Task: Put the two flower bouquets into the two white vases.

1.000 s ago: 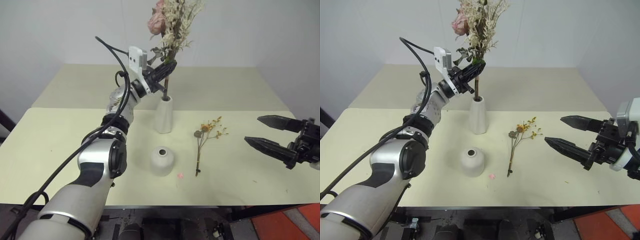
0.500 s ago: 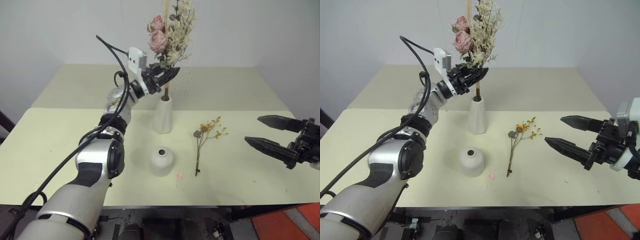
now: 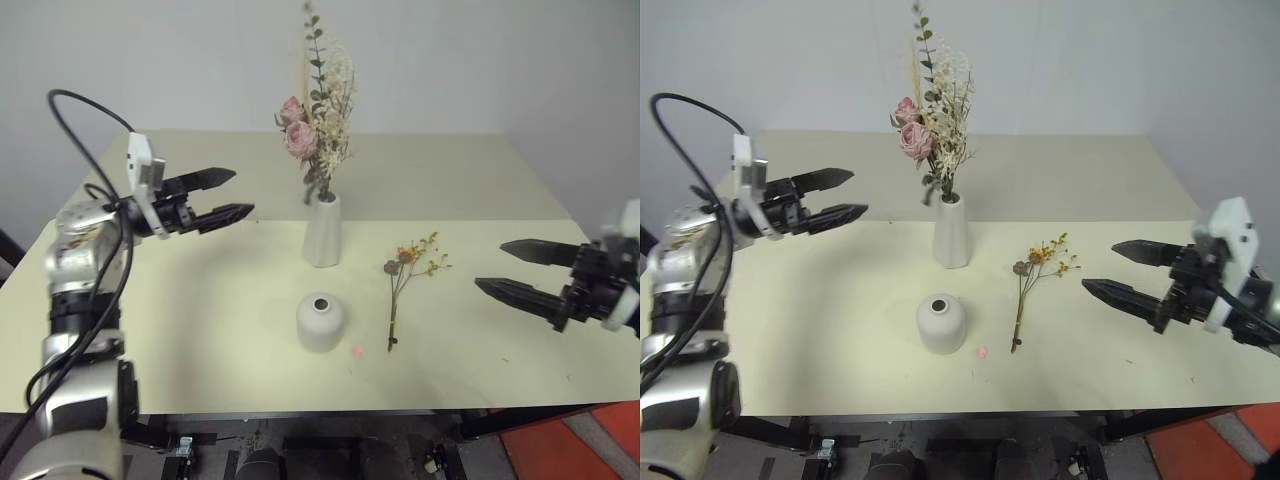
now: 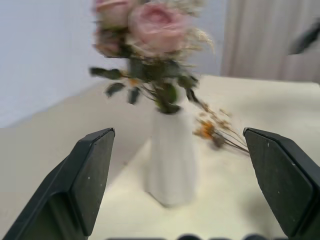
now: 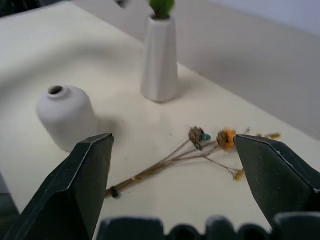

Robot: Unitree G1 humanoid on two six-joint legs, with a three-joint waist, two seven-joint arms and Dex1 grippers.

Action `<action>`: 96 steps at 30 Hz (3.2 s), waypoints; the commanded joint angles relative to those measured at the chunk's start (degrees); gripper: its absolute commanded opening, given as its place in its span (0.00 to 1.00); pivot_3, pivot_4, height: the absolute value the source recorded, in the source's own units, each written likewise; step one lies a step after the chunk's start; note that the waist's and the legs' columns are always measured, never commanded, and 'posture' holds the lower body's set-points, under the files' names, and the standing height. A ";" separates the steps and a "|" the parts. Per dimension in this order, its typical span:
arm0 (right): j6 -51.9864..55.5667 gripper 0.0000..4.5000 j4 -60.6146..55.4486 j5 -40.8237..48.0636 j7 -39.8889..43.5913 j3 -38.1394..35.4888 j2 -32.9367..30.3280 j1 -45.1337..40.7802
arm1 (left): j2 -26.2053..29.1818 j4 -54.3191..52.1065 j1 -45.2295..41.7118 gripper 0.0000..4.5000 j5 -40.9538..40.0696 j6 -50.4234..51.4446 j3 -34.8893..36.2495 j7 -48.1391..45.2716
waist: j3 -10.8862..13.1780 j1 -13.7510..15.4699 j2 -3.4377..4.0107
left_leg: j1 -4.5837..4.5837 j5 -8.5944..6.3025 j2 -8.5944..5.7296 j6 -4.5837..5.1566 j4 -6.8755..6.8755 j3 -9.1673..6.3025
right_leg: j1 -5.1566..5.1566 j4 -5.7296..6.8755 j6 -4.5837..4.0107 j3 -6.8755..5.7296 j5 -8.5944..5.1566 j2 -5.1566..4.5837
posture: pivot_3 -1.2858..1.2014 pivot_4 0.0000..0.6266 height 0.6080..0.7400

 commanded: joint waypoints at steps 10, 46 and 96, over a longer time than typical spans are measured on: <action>43.39 1.00 16.58 4.05 -24.32 16.67 13.52 -32.37 | 10.61 -18.17 8.38 1.00 -11.80 9.17 0.00 -9.49 | -0.01 -0.62 0.02 | -0.11 0.00 0.02 0.00 -0.08 0.01 | -0.14 -0.07 -0.06 0.02 0.00 0.05 | 0.52 0.24 1.00; 42.37 0.01 45.44 -5.54 -33.08 22.74 36.10 -44.94 | 14.42 -25.31 16.44 1.00 -15.84 8.04 1.24 -6.34 | -0.02 -2.09 0.04 | -0.12 0.00 0.02 0.00 -0.16 0.00 | -0.18 -0.07 -0.06 -0.01 0.00 0.06 | 0.52 0.24 1.00; -13.88 0.01 -1.37 -15.18 0.50 33.09 35.52 -21.58 | 14.30 -17.25 13.58 1.00 -12.71 7.69 -5.67 -13.61 | 0.01 -1.75 0.06 | 0.00 0.01 0.03 -0.01 -0.38 -0.03 | -0.22 -0.07 -0.09 -0.05 -0.03 0.09 | 0.52 0.24 1.00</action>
